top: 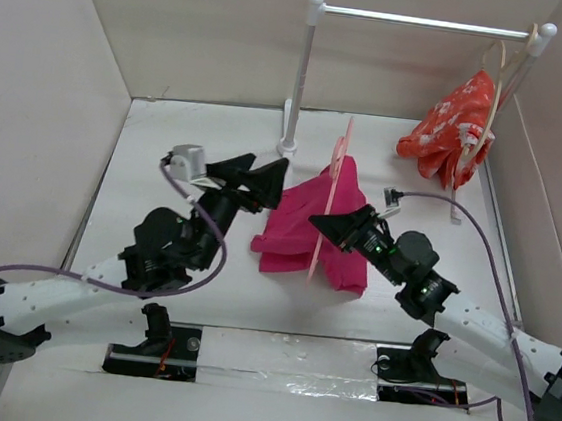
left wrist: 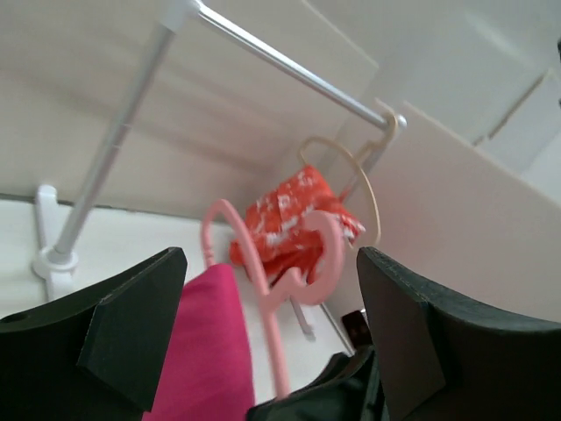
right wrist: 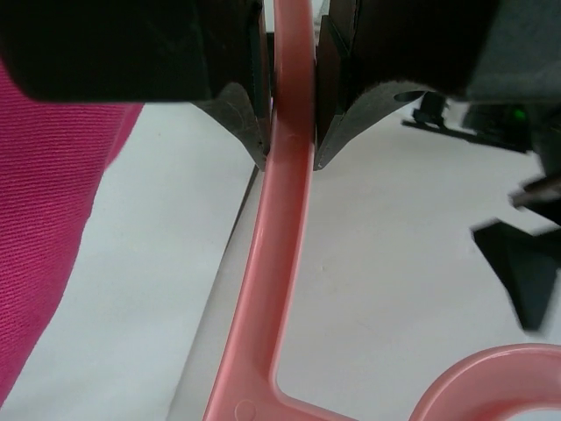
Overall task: Place the trousers on the hanger
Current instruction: Place the hanger at the clothesline.
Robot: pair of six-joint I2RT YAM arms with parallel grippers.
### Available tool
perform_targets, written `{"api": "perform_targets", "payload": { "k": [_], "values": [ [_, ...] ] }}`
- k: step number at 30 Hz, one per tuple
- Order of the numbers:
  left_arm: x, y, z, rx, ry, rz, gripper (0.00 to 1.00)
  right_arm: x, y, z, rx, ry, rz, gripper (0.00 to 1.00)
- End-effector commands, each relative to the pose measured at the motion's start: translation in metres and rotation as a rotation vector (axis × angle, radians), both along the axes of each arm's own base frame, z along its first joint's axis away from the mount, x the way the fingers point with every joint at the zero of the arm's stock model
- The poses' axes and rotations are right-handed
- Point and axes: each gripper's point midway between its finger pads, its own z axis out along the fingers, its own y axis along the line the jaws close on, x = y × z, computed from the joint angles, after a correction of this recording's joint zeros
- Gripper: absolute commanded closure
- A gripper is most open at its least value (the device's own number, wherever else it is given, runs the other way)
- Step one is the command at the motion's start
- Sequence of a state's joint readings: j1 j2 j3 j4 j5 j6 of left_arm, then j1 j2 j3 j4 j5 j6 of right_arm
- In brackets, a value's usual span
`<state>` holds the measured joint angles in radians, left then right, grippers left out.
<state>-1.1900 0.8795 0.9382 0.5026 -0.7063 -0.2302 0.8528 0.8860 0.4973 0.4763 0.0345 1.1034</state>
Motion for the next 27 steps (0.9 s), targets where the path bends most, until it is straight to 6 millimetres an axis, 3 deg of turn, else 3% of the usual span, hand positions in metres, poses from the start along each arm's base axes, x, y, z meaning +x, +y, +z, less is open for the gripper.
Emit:
{"api": "perform_targets", "payload": {
  "k": [1,4,5,6,8,11,13,16,20,27],
  "values": [
    [0.005,0.041,-0.015,-0.056,0.005,0.130,0.23,0.013,-0.031,0.105,0.139,-0.246,-0.061,1.00],
    [0.010,0.047,-0.053,-0.019,0.047,0.157,0.23,0.027,-0.038,0.132,0.108,-0.301,-0.069,1.00],
    [0.013,0.043,-0.072,0.006,0.071,0.158,0.23,0.039,-0.045,0.135,0.081,-0.301,-0.095,1.00],
    [0.015,0.041,-0.083,0.033,0.082,0.161,0.24,0.048,-0.046,0.150,0.079,-0.318,-0.111,1.00],
    [0.027,0.043,-0.112,0.103,0.115,0.224,0.24,0.068,-0.054,0.152,0.014,-0.312,-0.160,1.00],
    [0.038,0.043,-0.142,0.177,0.156,0.257,0.24,0.089,-0.057,0.171,-0.002,-0.339,-0.165,1.00],
    [0.039,0.037,-0.146,0.181,0.162,0.225,0.24,0.102,-0.068,0.188,0.023,-0.359,-0.181,1.00],
    [0.035,0.024,-0.150,0.200,0.147,0.149,0.24,0.131,-0.074,0.188,0.003,-0.336,-0.199,1.00],
    [0.037,0.030,-0.165,0.206,0.166,0.174,0.24,0.165,-0.086,0.200,-0.039,-0.312,-0.243,1.00],
    [0.038,0.038,-0.164,0.187,0.164,0.178,0.24,0.209,-0.094,0.190,-0.055,-0.265,-0.233,1.00]
  ]
}}
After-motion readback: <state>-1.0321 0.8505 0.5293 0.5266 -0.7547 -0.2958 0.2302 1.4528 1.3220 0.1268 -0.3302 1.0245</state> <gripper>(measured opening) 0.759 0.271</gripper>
